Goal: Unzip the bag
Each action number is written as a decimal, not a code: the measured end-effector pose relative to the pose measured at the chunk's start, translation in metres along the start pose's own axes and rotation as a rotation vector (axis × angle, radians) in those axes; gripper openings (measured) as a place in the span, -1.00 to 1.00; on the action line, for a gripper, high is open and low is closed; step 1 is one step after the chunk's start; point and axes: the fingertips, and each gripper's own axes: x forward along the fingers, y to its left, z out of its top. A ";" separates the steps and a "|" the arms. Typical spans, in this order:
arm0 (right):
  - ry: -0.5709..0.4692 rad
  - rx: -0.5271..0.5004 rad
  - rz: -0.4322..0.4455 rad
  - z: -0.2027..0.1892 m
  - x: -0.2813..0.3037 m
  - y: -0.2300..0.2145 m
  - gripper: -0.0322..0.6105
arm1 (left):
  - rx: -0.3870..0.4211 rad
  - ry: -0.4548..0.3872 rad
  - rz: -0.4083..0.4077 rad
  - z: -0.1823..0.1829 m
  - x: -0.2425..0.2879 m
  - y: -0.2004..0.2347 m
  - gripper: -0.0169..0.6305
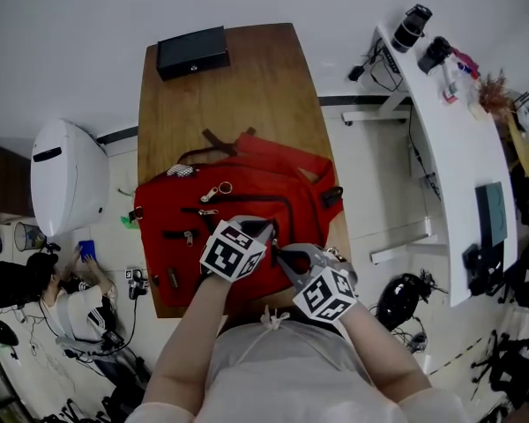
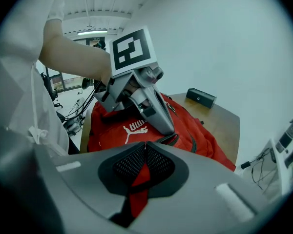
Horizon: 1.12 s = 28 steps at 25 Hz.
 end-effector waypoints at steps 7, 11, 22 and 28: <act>0.059 0.041 0.060 -0.014 0.000 0.026 -0.86 | 0.029 -0.066 0.014 0.004 -0.003 -0.001 -0.93; 0.125 0.091 0.121 -0.029 0.003 0.046 -0.85 | 0.049 -0.073 0.024 0.004 -0.003 -0.003 -0.93; 0.233 0.308 0.217 -0.049 0.008 0.074 -0.84 | 0.093 -0.133 0.038 0.005 -0.006 -0.004 -0.93; 0.278 0.341 0.289 -0.073 0.011 0.127 -0.88 | 0.102 -0.145 0.042 0.000 -0.009 -0.004 -0.93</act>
